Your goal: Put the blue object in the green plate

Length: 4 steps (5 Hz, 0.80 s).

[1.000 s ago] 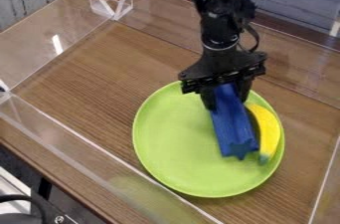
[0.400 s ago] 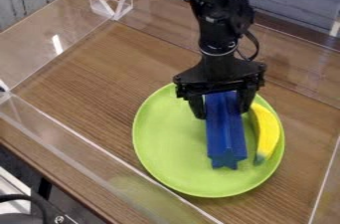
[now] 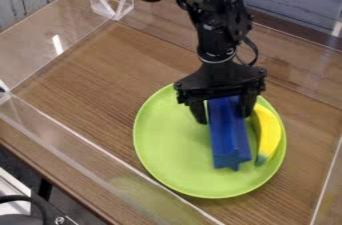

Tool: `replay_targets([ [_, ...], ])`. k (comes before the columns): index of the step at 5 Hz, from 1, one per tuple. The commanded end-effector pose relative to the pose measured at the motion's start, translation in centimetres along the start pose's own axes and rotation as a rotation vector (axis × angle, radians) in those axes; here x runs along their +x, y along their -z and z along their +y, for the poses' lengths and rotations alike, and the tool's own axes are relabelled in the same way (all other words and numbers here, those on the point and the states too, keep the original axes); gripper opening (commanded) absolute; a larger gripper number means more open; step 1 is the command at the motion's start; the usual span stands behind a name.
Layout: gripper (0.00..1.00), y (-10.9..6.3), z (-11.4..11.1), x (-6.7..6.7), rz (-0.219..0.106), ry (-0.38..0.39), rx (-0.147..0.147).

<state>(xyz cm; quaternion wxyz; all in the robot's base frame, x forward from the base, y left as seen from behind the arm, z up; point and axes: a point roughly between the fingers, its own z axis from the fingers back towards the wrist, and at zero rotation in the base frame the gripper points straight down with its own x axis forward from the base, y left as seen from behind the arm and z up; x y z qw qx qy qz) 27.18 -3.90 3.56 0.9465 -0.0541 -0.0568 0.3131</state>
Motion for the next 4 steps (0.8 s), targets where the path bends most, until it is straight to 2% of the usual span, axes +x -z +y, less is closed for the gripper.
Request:
replay_targets([
  [1, 1.0, -0.8, -0.3, -0.1, -0.034, -0.035, -0.018],
  [3, 1.0, 0.7, 0.0, -1.6, -0.006, 0.064, -0.035],
  [4, 1.0, 0.9, -0.1, -2.0, -0.01, 0.013, -0.035],
])
